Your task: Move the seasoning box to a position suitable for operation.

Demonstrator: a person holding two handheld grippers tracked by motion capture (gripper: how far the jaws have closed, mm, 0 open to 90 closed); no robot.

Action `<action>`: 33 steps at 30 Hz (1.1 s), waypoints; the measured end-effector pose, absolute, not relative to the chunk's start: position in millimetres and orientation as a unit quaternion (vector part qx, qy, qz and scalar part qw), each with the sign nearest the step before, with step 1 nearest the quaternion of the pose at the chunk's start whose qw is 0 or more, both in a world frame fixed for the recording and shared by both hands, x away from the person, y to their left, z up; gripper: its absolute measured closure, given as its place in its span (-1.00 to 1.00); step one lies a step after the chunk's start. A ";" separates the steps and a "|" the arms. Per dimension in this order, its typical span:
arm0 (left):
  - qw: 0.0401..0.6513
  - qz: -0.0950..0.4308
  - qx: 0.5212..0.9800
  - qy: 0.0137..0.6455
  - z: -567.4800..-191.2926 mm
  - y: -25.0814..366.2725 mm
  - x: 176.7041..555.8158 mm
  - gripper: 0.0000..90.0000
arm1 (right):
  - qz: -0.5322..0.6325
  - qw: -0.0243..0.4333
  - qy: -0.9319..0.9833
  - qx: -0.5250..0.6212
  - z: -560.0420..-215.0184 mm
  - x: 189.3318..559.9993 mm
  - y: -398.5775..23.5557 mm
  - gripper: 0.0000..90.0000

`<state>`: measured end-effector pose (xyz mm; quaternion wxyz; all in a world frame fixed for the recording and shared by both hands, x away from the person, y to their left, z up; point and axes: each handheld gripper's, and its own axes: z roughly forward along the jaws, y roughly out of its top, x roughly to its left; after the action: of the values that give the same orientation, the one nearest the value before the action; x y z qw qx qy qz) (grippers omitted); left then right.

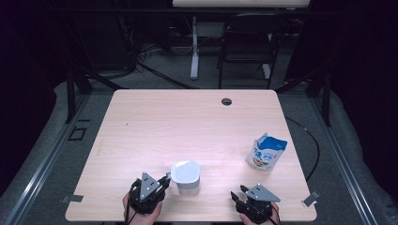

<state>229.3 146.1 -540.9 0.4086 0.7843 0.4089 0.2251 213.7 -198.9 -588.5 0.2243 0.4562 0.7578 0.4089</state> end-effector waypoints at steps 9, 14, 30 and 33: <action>0.423 0.211 0.784 0.401 -534.3 152.0 225.4 0.69 | 0.409 0.224 0.757 0.457 -588.0 213.5 -199.3 0.20; 0.434 0.200 0.784 0.397 -527.5 156.9 223.2 0.70 | 0.411 0.225 0.756 0.457 -587.6 213.4 -199.7 0.20; 0.455 0.184 0.785 0.377 -496.1 175.0 244.0 0.80 | 0.409 0.225 0.759 0.454 -585.9 212.8 -199.0 0.20; 0.457 0.184 0.787 0.372 -492.3 176.0 247.2 0.87 | 0.412 0.223 0.759 0.453 -585.4 212.5 -198.6 0.20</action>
<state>247.2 176.0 -492.3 0.4570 0.7868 0.3716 0.1841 212.5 -198.6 -585.4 0.2229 0.4528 0.7587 0.4120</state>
